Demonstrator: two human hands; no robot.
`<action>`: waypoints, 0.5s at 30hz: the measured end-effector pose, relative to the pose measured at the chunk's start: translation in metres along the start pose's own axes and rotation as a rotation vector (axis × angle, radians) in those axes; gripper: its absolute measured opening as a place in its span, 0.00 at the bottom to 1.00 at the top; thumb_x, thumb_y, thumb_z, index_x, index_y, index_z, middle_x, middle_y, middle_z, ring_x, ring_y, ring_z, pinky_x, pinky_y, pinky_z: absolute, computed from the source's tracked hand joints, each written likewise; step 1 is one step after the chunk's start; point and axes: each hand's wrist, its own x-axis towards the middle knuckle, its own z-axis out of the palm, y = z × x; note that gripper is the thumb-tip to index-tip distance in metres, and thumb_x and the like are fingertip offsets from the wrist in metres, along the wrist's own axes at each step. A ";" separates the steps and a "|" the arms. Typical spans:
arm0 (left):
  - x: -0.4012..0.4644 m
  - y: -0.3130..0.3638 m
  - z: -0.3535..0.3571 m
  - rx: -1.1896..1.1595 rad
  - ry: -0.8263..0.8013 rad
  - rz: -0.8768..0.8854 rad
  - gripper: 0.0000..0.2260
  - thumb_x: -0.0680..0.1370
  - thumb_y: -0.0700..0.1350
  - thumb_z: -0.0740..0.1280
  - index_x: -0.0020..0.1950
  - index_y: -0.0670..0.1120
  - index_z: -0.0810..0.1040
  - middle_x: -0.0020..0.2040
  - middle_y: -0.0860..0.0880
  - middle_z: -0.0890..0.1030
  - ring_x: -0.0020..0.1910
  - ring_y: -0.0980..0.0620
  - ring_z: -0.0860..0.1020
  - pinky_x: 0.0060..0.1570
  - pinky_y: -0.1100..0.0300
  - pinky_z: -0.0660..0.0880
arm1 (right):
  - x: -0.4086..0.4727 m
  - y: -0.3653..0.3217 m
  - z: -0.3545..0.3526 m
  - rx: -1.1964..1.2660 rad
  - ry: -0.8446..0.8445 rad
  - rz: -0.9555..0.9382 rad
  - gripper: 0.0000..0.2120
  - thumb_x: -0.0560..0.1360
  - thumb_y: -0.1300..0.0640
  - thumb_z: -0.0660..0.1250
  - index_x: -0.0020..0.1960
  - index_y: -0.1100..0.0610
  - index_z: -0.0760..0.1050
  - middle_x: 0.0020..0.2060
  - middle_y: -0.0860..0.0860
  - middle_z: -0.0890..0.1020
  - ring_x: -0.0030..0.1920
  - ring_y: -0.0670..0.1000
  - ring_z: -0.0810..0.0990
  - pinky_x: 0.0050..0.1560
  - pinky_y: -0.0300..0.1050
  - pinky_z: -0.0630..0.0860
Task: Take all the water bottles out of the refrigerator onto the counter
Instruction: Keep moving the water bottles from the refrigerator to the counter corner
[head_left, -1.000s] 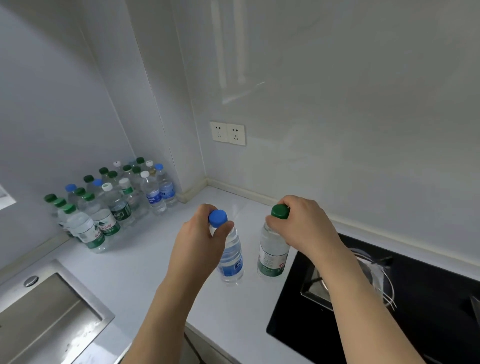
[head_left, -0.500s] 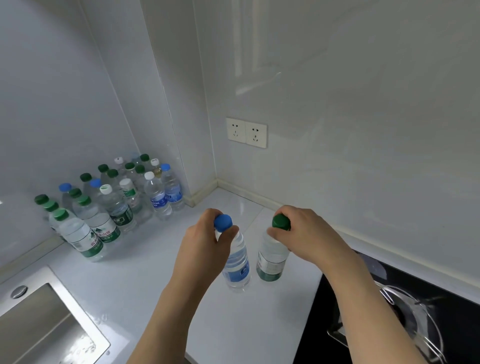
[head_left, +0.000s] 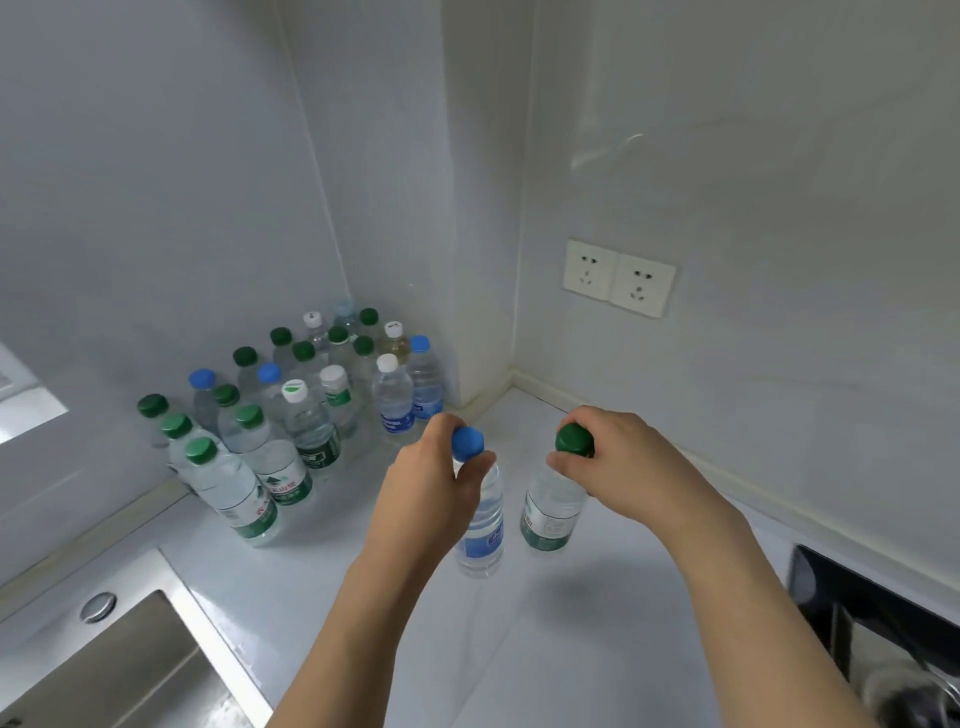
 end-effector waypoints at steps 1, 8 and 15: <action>0.006 -0.009 -0.005 -0.002 0.005 -0.009 0.11 0.77 0.53 0.66 0.54 0.50 0.71 0.38 0.52 0.76 0.34 0.50 0.72 0.34 0.57 0.67 | 0.009 -0.008 0.006 0.001 -0.011 -0.008 0.08 0.73 0.46 0.67 0.47 0.48 0.73 0.40 0.45 0.77 0.39 0.49 0.78 0.39 0.46 0.75; 0.038 -0.072 -0.037 0.010 0.035 -0.039 0.10 0.77 0.53 0.67 0.53 0.51 0.70 0.35 0.54 0.75 0.30 0.54 0.71 0.31 0.56 0.66 | 0.068 -0.062 0.050 -0.019 -0.083 -0.095 0.07 0.73 0.45 0.67 0.46 0.46 0.71 0.43 0.45 0.77 0.41 0.49 0.77 0.39 0.45 0.74; 0.063 -0.124 -0.056 -0.007 0.048 -0.104 0.09 0.77 0.51 0.68 0.52 0.52 0.70 0.38 0.55 0.76 0.31 0.55 0.72 0.32 0.58 0.69 | 0.118 -0.100 0.095 -0.053 -0.164 -0.150 0.08 0.73 0.46 0.67 0.48 0.48 0.72 0.42 0.46 0.77 0.42 0.50 0.76 0.41 0.47 0.75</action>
